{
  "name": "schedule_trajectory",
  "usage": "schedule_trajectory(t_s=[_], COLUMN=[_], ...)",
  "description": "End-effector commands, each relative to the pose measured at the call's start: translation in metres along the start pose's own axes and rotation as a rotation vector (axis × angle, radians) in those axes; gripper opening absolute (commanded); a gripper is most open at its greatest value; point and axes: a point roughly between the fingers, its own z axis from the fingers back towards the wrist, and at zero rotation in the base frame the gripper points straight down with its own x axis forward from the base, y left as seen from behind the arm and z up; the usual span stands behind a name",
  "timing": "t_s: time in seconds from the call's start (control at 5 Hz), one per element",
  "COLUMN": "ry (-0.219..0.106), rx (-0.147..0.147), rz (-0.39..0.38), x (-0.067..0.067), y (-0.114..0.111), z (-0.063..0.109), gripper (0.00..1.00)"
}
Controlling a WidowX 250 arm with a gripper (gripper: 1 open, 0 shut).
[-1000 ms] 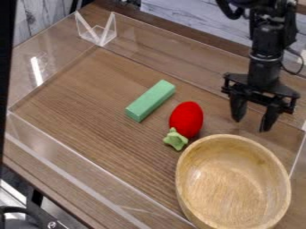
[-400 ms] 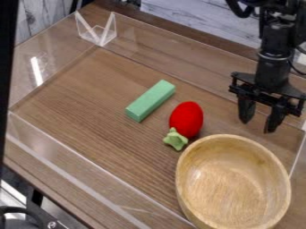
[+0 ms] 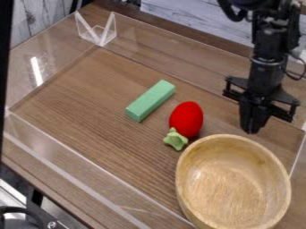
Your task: Move the red object to the right side of the table
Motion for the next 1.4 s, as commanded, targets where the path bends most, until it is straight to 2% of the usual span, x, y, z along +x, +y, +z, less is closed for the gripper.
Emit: schedule_trajectory(t_s=[0.0,0.2,0.4,0.6,1.2], ry=[-0.059,-0.062,-0.035,-0.015,0.006], rx=[0.001,0.029,0.048,0.054,0.049], rz=[-0.032,-0.055,-0.14,-0.198,-0.088], x=[-0.008,-0.02,-0.016,-0.013,0.006], y=[-0.005,-0.005,0.004,0.013,-0.004], z=[0.033,0.052,0.05,0.044,0.034], gripper=[1.0,1.0,1.0,1.0,1.0])
